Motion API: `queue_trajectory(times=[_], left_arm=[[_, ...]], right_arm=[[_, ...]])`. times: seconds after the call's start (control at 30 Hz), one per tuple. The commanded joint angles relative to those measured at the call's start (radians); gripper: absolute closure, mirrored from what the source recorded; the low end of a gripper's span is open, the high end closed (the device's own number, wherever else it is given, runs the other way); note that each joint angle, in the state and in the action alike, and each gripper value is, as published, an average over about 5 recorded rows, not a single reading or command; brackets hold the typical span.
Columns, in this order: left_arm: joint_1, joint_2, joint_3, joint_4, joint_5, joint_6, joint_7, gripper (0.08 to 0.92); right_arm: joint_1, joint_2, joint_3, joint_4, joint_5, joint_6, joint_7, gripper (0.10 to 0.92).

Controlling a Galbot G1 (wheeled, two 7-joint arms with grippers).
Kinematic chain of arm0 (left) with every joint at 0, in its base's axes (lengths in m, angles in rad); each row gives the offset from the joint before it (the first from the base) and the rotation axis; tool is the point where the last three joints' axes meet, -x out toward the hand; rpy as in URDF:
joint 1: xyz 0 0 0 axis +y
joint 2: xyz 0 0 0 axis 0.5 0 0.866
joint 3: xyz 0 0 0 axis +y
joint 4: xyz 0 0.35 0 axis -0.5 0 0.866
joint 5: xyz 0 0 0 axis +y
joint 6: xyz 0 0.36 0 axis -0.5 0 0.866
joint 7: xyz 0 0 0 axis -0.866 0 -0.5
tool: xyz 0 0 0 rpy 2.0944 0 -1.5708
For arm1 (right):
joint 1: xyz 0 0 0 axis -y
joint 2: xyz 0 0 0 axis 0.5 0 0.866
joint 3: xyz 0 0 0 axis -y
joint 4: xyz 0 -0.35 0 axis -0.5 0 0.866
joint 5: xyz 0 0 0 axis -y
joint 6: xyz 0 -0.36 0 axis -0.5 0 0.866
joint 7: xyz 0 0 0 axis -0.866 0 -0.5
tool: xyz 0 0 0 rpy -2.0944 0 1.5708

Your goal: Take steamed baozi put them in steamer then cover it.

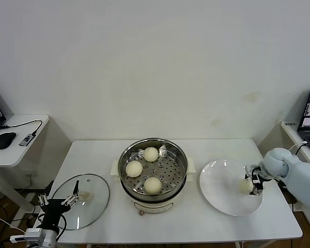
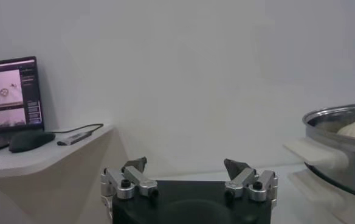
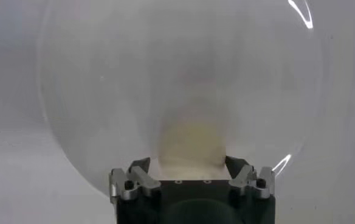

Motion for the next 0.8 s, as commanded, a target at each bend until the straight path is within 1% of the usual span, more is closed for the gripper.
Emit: queue_trajectory(times=[0.03, 0.2, 0.4, 0.6, 0.8], left_arm=[[0.001, 0.001, 0.000, -0.006, -0.004, 0.001, -0.001, 0.177], [0.001, 0.001, 0.002, -0.007, -0.003, 0.002, -0.001, 0.177], [-0.001, 0.002, 0.004, -0.010, -0.001, 0.002, -0.001, 0.177], [-0.008, -0.001, 0.012, -0.005, 0.002, 0.001, -0.002, 0.177], [-0.011, -0.001, 0.024, -0.006, 0.004, 0.002, -0.003, 0.177]], right_arm=[[-0.001, 0.007, 0.004, 0.004, 0.001, -0.008, 0.007, 0.381], [0.047, -0.014, -0.024, 0.046, 0.031, -0.023, -0.001, 0.401], [0.260, -0.075, -0.185, 0.149, 0.131, -0.067, -0.006, 0.420], [0.580, -0.087, -0.387, 0.284, 0.316, -0.162, 0.010, 0.423], [0.911, -0.004, -0.632, 0.383, 0.528, -0.287, 0.053, 0.423]])
